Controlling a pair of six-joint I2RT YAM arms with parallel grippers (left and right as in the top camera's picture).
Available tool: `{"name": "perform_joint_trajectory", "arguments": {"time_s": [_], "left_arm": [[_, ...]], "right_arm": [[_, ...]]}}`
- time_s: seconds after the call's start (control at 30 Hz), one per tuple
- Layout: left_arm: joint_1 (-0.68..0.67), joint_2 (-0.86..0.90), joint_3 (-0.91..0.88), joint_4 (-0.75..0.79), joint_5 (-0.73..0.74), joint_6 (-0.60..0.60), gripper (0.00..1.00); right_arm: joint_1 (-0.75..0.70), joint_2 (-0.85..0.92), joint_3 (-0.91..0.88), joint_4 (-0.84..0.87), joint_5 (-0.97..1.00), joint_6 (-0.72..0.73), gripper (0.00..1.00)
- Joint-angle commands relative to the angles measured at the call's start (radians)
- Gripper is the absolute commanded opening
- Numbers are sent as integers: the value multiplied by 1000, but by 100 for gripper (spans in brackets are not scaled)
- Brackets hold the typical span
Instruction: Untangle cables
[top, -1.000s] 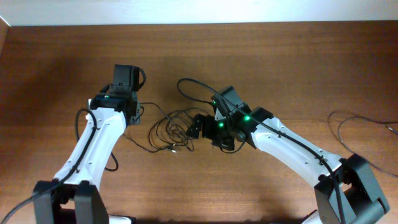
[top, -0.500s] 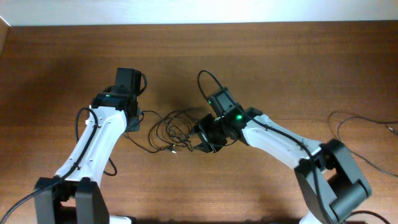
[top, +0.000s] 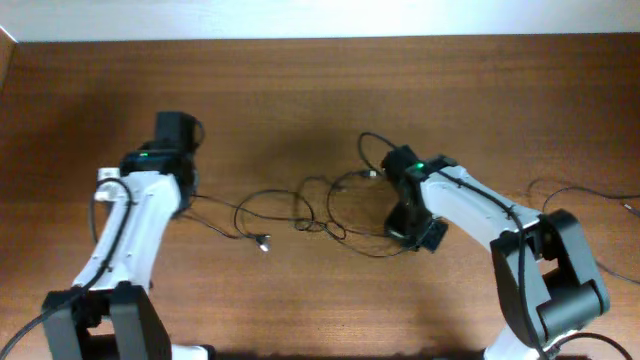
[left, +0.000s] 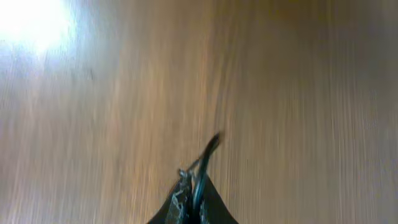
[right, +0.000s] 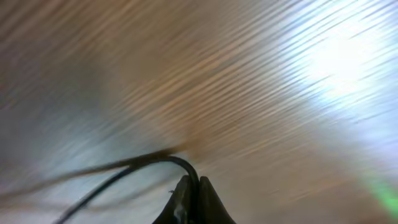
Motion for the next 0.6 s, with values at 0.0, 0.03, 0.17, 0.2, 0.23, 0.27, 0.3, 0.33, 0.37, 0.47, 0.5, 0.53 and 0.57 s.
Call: {"name": "perform_joint_trajectory", "arguments": {"time_s": [0.0,0.03,0.17,0.2,0.23,0.27,0.3,0.33,0.37,0.47,0.5,0.53,0.57], "left_arm": [[198,7,-2,70,-74,246,3],[275,7,-2,79,19,343,2],[348,7,-3,66,292,491,0],[346,7,-9,66,385,502,0],[346,7,-18,67,467,544,0],[343,7,-40,67,563,640,0],[327,7,-64,66,602,723,0],[299,7,-100,63,629,756,0],[266,7,-140,64,655,756,0],[92,7,-245,71,736,755,0],[24,7,-254,72,770,740,0],[-37,7,-254,79,771,739,0],[-94,7,-254,97,767,739,0]], "right_arm": [[-98,2,-2,-2,188,-32,4],[-130,3,-2,9,199,-32,4],[-162,3,-2,13,265,-32,4],[-162,2,-2,25,256,-32,4],[-162,3,-2,41,242,-33,4],[-162,3,-2,104,241,-45,4],[-162,3,-2,175,229,-79,4],[-162,3,-2,262,205,-145,4],[-162,3,-2,327,205,-183,4],[-165,3,-2,510,209,-316,5],[-179,3,-2,564,209,-328,4],[-198,2,2,602,208,-328,4],[-246,3,32,614,208,-332,4]]}}
